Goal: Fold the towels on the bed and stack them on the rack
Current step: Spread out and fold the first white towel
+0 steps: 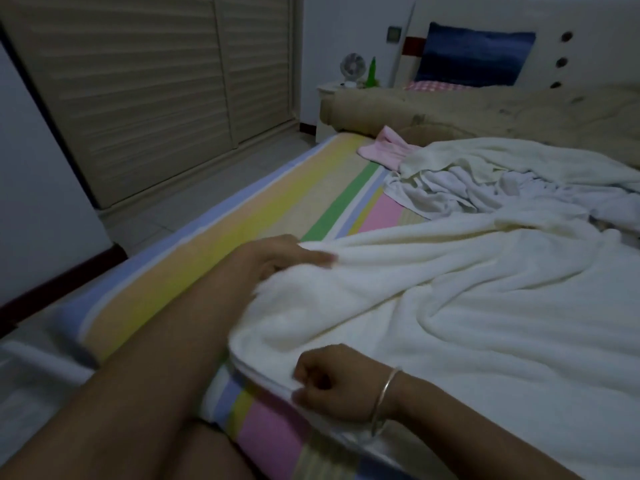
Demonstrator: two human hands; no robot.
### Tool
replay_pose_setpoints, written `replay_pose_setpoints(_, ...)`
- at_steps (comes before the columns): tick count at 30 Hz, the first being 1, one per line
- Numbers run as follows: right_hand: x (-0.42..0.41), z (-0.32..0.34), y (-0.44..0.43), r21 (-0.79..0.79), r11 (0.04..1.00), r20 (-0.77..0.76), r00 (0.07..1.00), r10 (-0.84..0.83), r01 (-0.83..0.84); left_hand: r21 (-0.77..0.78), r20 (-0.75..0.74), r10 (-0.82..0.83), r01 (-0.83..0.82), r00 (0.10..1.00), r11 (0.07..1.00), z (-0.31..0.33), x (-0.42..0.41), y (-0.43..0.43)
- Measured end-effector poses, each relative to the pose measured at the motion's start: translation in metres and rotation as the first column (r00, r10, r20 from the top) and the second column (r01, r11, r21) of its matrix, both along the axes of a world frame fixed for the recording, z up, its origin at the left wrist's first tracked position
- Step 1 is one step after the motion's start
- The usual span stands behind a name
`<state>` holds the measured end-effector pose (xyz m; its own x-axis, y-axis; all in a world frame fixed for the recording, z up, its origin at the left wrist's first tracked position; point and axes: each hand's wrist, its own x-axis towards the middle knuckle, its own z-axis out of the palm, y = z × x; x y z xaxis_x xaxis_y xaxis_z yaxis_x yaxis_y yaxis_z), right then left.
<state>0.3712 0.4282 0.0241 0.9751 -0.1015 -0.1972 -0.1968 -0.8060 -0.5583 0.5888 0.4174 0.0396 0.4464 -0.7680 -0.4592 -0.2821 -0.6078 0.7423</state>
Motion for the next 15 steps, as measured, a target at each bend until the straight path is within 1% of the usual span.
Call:
replay_pose_setpoints(1, 0.000, 0.002, 0.005, 0.050, 0.998, -0.035, 0.998, 0.043, -0.042, -0.056, -0.081, 0.094, -0.099, 0.992, 0.994, -0.001, 0.016, 0.014)
replay_pose_setpoints(2, 0.002, 0.002, 0.010, 0.088, 0.993, -0.074, 0.994, 0.082, -0.076, -0.126, -0.166, 0.212, -0.234, 0.963, 0.964, -0.002, 0.034, 0.032)
replay_pose_setpoints(3, 0.003, 0.001, 0.013, 0.111, 0.989, -0.102, 0.989, 0.107, -0.096, -0.176, -0.228, 0.335, -0.378, 0.914, 0.909, -0.006, 0.051, 0.048)
replay_pose_setpoints(4, 0.004, -0.001, 0.013, 0.114, 0.988, -0.113, 0.987, 0.117, -0.104, -0.201, -0.227, 0.453, -0.496, 0.862, 0.845, -0.012, 0.070, 0.062)
replay_pose_setpoints(5, 0.006, -0.003, 0.012, 0.125, 0.988, -0.129, 0.985, 0.112, -0.096, -0.192, -0.145, 0.555, -0.574, 0.819, 0.796, -0.021, 0.086, 0.076)
replay_pose_setpoints(6, 0.007, -0.004, 0.009, 0.185, 0.981, -0.162, 0.983, 0.082, -0.052, -0.165, 0.011, 0.611, -0.601, 0.791, 0.782, -0.031, 0.093, 0.087)
replay_pose_setpoints(7, 0.009, -0.003, 0.004, 0.303, 0.953, -0.198, 0.979, 0.048, 0.014, -0.108, 0.181, 0.617, -0.608, 0.766, 0.786, -0.040, 0.097, 0.096)
replay_pose_setpoints(8, 0.014, -0.002, -0.001, 0.422, 0.903, -0.218, 0.976, 0.007, 0.087, -0.056, 0.302, 0.597, -0.611, 0.743, 0.789, -0.049, 0.096, 0.103)
replay_pose_setpoints(9, 0.020, 0.000, -0.008, 0.479, 0.865, -0.212, 0.976, -0.051, 0.149, -0.005, 0.356, 0.567, -0.605, 0.743, 0.796, -0.056, 0.095, 0.109)
replay_pose_setpoints(10, 0.028, 0.005, -0.019, 0.462, 0.865, -0.167, 0.977, -0.130, 0.194, 0.021, 0.400, 0.539, -0.595, 0.742, 0.803, -0.056, 0.086, 0.111)
replay_pose_setpoints(11, 0.037, 0.009, -0.031, 0.413, 0.880, -0.094, 0.972, -0.215, 0.235, 0.045, 0.459, 0.503, -0.585, 0.732, 0.810, -0.057, 0.083, 0.111)
replay_pose_setpoints(13, 0.064, 0.015, -0.060, 0.259, 0.910, 0.097, 0.928, -0.359, 0.325, 0.055, 0.589, 0.438, -0.574, 0.679, 0.817, -0.050, 0.080, 0.102)
replay_pose_setpoints(15, 0.092, 0.016, -0.092, 0.068, 0.899, 0.255, 0.864, -0.434, 0.432, 0.000, 0.672, 0.408, -0.551, 0.618, 0.835, -0.041, 0.080, 0.086)
